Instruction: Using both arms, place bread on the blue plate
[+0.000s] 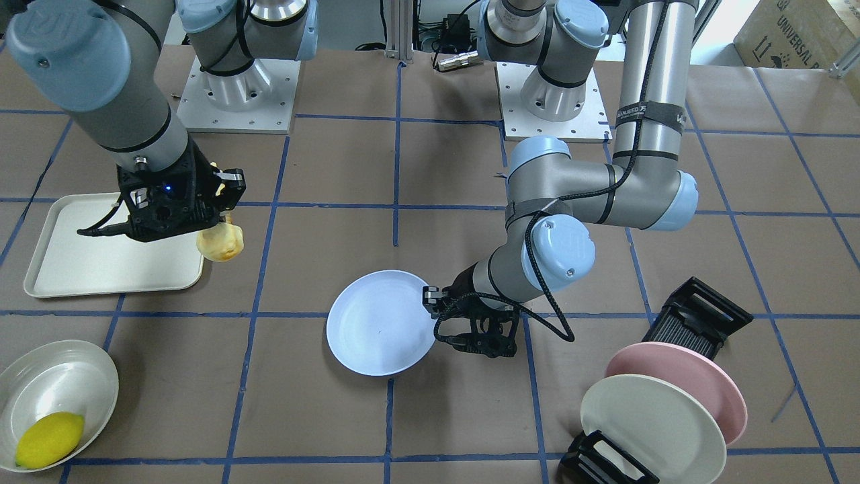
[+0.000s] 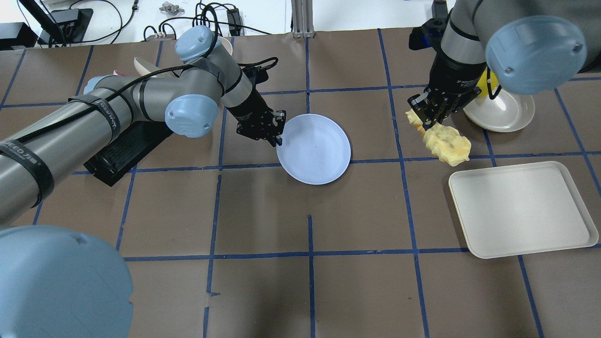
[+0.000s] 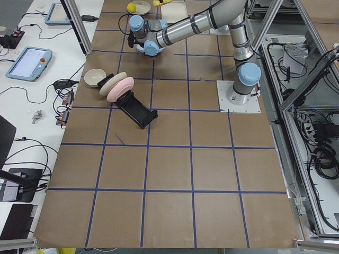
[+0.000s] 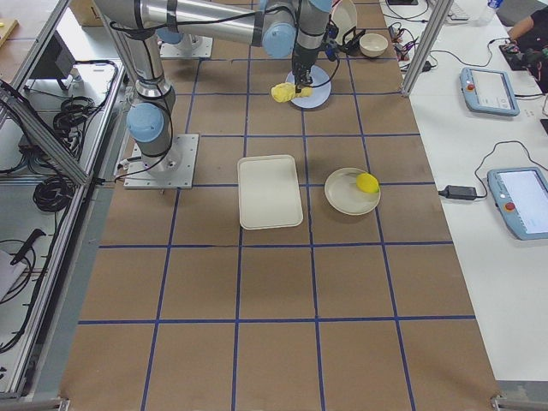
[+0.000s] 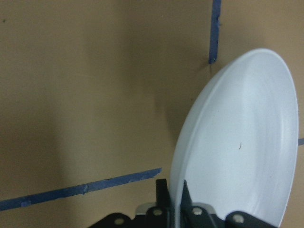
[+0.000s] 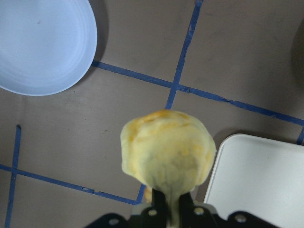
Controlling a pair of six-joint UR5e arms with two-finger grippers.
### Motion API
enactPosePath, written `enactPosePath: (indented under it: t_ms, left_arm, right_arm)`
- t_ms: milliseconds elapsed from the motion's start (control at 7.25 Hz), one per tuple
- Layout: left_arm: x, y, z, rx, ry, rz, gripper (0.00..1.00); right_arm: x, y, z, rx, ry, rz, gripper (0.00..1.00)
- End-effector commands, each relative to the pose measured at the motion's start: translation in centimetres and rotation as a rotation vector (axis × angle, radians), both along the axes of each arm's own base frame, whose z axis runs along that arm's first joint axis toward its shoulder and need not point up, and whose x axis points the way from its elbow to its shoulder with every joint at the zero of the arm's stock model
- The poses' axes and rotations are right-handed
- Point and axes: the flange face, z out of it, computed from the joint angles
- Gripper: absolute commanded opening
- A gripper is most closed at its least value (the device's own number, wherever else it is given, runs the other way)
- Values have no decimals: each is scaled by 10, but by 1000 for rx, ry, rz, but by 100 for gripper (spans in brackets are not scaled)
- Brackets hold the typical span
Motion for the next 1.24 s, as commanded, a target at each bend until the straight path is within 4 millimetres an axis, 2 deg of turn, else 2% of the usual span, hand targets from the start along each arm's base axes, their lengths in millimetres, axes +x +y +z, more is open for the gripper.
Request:
enactPosePath:
  t_ms: [0,276,414,552,690,828,966,1103]
  left_arm:
    - [27,-10,31,-63,-63,30,100]
    - [68,3,96,-102,-105,87,100]
    - [81,19,121,-94,-202,62,100]
    - [89,35,148,-101,-298,-38,100]
    - [87,47,174,-82,-311,-49,100]
    - [94,54,204,-66,-316,-44,100]
    - [91,58,227,-54,-332,-54,100]
    - [92,64,239,-73,-351,-54,100]
  right_arm:
    - [8,3,-1,2,5,-17,19]
    - [17,1,-2,-7,2,-2,19]
    - [36,2,-6,-21,1,34,20]
    - [59,-3,-12,-43,5,44,20]
    - [85,-15,-21,-47,5,37,20]
    - [117,-40,-36,-61,5,61,20]
    - [150,-62,-56,-75,5,95,20]
    - [171,-79,-84,-85,4,89,21]
